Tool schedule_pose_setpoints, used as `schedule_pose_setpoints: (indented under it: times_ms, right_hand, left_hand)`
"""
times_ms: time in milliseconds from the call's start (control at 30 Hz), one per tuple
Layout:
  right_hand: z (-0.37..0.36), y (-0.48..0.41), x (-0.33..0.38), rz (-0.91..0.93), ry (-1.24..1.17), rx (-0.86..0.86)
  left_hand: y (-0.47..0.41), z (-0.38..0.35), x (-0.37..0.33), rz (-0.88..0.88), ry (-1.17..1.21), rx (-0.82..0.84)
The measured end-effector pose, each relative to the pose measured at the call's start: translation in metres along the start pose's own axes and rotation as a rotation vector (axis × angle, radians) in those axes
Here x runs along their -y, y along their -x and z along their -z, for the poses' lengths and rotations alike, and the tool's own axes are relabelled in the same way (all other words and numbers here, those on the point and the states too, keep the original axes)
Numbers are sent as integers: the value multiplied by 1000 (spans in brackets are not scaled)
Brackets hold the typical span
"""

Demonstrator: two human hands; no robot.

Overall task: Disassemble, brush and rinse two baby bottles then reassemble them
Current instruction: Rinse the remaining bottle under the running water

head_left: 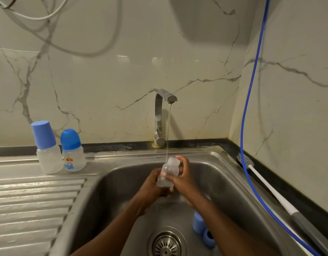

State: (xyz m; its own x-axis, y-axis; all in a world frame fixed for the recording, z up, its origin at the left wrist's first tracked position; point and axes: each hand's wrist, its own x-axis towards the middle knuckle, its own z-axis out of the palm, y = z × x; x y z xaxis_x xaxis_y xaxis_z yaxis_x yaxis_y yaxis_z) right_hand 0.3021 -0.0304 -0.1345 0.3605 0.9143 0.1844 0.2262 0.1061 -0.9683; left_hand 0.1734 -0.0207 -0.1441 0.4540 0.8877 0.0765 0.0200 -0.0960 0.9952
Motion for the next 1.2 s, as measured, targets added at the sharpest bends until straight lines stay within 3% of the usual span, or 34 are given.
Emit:
schedule_pose_setpoints:
  times_ms: [133,300,433,533,633,867,1033,1200]
  right_hand:
    - [23,0,-4,-140,-87,174]
    - [26,4,-1,-316,28,203]
    - [27,9,-8,-478,46,247]
    - [22,12,-11,-488,112,351]
    - [23,15,-9,-448,76,440]
    - [27,31,11,-279,12,473]
    - [17,26,4,-255,189,410]
    - [14,30,0,-276,201,428]
  left_hand:
    - [0,4,5,58,8,30]
    - [-3,10,9,-1,-1,-147]
    - [-8,3,11,-194,-404,-283]
    - [-8,-2,11,-270,-613,-222]
    - [-8,-1,10,-324,-664,-193]
    - [-5,-1,0,-384,-521,-386]
    - [-2,-8,-11,-442,-654,-307]
    - [0,-4,-13,-304,-452,-244]
